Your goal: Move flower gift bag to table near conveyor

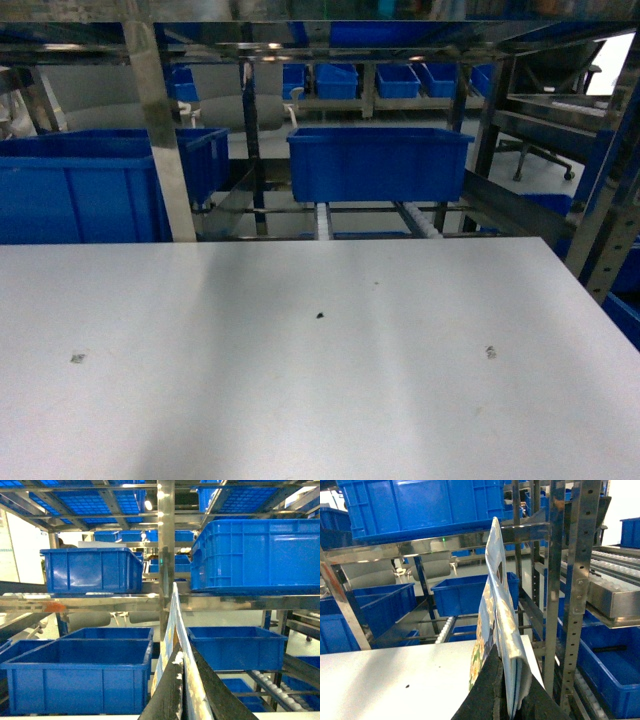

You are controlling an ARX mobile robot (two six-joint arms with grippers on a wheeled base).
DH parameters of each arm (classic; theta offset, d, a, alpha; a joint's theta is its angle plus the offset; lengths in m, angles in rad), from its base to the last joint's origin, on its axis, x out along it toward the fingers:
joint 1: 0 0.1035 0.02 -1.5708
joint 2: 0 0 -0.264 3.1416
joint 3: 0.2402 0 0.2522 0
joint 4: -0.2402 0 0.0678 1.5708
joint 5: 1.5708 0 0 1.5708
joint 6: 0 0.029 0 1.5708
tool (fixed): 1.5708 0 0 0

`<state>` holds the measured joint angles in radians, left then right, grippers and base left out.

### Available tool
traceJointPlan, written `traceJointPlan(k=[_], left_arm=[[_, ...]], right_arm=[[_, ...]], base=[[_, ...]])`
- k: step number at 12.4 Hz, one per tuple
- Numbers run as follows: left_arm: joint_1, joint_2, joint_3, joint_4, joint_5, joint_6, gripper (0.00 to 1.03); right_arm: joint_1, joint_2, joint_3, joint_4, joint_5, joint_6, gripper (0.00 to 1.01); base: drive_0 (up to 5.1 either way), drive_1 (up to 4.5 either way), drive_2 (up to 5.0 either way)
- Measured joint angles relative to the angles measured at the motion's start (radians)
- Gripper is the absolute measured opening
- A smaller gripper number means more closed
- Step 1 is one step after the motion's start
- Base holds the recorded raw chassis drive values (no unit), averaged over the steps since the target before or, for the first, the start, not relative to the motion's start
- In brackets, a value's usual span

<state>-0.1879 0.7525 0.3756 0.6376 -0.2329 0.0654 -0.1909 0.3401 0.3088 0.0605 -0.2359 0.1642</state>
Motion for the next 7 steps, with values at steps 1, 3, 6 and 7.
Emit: traceJointPlan(k=[1, 3, 6, 7], left_arm=[[0.0, 0.001, 0.0, -0.001, 0.0, 0.0, 0.02], [0.0, 0.0, 0.0, -0.001, 0.001, 0.0, 0.02], [0.0, 0.0, 0.0, 0.0, 0.001, 0.0, 0.02], [0.0, 0.0, 0.0, -0.001, 0.001, 0.0, 0.02]], right_arm=[[0.0, 0.0, 0.0, -0.001, 0.0, 0.0, 0.02], [0.0, 0.001, 0.0, -0.001, 0.0, 0.0, 0.02], [0.0, 0.0, 0.0, 0.001, 0.0, 0.0, 0.02], [0.0, 0.001, 0.0, 0.0, 0.0, 0.0, 0.02]], base=[[-4.9, 2.52, 2.5], [-5.0, 2.44, 2.4], [-5.0, 2.47, 2.5], [-5.0, 2.47, 2.5]])
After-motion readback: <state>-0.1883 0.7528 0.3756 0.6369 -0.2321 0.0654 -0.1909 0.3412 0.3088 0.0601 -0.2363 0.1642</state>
